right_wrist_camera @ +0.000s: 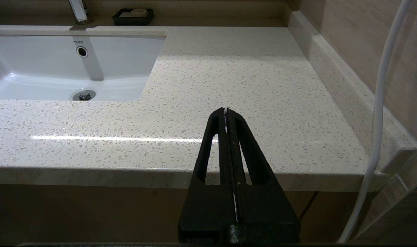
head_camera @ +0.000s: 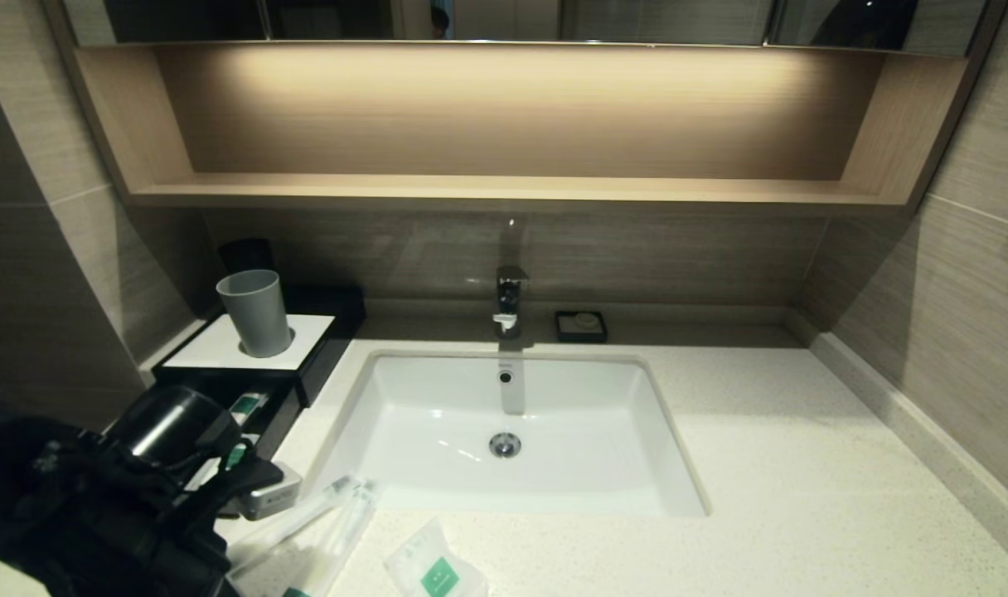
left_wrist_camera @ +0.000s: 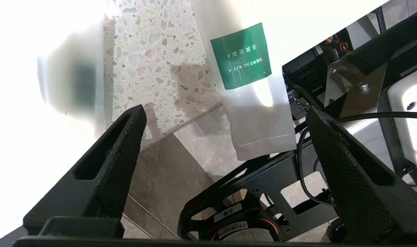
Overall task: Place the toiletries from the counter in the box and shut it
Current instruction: Pick up the bathroom toiletry
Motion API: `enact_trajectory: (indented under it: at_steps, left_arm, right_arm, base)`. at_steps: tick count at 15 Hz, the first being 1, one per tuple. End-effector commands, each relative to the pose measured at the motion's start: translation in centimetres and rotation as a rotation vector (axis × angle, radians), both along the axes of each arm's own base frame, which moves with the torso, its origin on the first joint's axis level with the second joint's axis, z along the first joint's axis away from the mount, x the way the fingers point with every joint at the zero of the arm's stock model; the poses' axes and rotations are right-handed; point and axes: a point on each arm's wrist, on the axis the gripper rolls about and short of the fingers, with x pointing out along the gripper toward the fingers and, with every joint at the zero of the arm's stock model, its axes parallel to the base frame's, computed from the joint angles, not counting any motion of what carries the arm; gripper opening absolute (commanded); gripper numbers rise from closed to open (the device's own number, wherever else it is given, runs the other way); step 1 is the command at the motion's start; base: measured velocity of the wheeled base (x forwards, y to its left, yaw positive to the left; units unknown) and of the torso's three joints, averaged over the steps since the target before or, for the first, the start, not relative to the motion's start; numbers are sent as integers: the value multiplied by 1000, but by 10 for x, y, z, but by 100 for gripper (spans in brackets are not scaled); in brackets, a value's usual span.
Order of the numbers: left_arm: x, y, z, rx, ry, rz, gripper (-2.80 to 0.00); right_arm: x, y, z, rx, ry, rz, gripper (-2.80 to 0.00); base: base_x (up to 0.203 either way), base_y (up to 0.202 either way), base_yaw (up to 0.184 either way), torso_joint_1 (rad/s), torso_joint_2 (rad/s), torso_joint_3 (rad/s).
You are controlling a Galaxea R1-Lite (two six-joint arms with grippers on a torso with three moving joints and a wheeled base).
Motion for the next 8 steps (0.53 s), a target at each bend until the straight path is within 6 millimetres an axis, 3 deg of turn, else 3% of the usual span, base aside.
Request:
enact_trajectory:
  at_steps: [1,8]
  left_arm:
    - [-1,0,0,1,-1,-3,0]
    - [0,0,-2,20,3,-4,0]
  right_arm:
    - [0,0,0,-1,-1,0,-280]
    - [0,0,0,-1,-1,0,-280]
  base:
    - [0,0,0,0,0,0]
    - [0,0,0,0,0,0]
